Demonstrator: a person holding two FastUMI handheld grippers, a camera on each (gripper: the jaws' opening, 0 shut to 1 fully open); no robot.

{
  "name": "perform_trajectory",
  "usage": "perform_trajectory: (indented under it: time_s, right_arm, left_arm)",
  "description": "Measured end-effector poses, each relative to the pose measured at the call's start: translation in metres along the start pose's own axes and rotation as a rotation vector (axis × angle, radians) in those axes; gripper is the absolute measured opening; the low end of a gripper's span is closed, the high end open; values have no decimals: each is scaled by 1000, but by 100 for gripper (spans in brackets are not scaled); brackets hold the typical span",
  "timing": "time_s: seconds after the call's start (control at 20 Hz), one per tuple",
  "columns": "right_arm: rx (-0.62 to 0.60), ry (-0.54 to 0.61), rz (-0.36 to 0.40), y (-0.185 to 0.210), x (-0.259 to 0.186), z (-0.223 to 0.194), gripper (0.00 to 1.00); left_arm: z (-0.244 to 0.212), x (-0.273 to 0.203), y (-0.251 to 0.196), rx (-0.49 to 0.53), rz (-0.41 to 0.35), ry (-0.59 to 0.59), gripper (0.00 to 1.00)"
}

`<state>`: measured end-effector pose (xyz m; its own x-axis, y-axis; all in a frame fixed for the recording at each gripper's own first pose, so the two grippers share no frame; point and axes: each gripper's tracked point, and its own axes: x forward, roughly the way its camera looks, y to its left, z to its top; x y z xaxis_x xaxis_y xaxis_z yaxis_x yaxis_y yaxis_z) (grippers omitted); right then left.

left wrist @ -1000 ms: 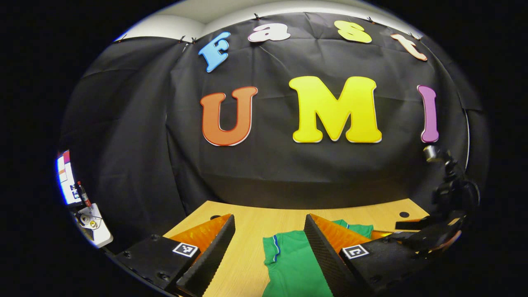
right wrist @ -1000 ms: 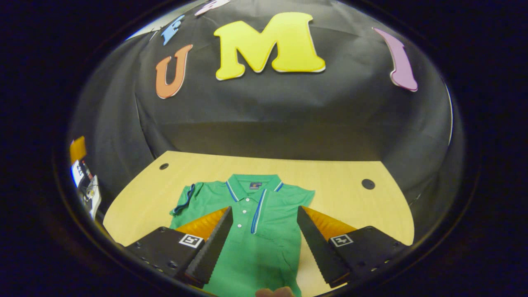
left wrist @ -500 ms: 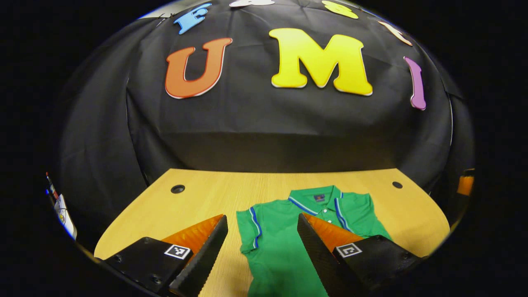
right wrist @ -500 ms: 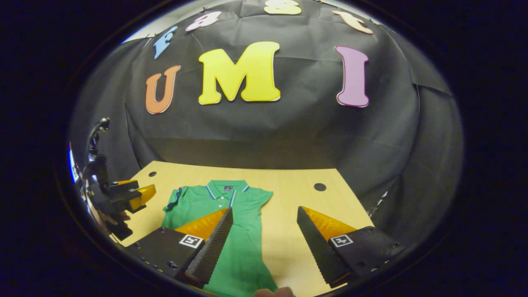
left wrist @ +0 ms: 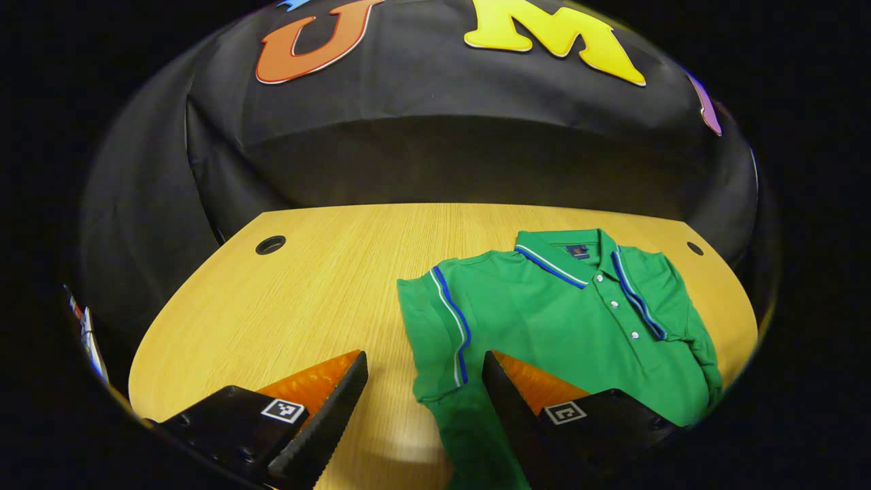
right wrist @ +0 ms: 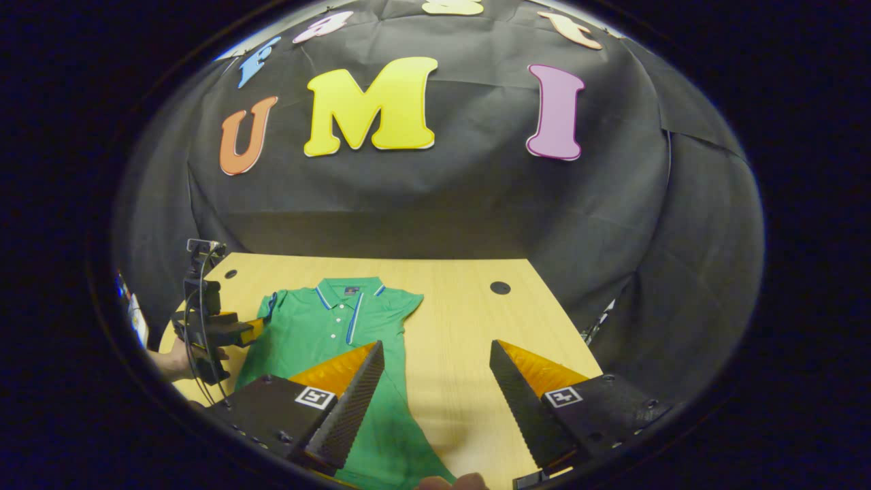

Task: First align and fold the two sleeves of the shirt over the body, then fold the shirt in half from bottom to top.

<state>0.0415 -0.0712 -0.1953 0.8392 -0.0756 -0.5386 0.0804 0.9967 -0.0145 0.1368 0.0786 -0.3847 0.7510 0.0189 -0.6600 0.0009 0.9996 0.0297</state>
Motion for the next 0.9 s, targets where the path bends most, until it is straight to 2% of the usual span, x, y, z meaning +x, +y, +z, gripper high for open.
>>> perform_trajectory:
  time_s: [0.1,0.15,0.2,0.25,0.3,0.35,0.4,0.45,0.55,0.75,0.85,0.9]
  right_arm:
    - [-7,6,1,5,2,-1,96]
    - [-14,7,4,8,4,-2,96]
    - [-19,9,8,11,4,-1,96]
    - [-23,10,13,14,4,-2,96]
    - [-23,11,15,16,4,-1,96]
    - [-24,11,15,17,5,-3,97]
    - [-24,13,15,18,5,-3,96]
    - [-27,15,14,19,5,-3,96]
    - [-29,13,15,22,4,-3,96]
    - [-34,-3,4,19,1,-1,96]
    - [-16,-7,5,19,1,-1,96]
    - [-7,-7,6,18,0,0,96]
  left_arm:
    - [-1,5,3,19,-7,4,100]
    - [-2,9,2,24,-19,8,98]
    - [-3,11,1,27,-26,11,90]
    - [-4,10,1,30,-32,15,76]
    - [-4,11,2,32,-35,17,70]
    - [-4,11,2,34,-37,15,58]
    - [0,11,6,37,-20,5,51]
    - [3,12,11,38,-6,-8,32]
    - [1,12,6,26,-31,0,14]
    - [14,5,-1,-4,-73,-13,6]
    - [32,-7,-9,-42,-99,-43,6]
    - [42,-11,-13,-50,-104,-60,19]
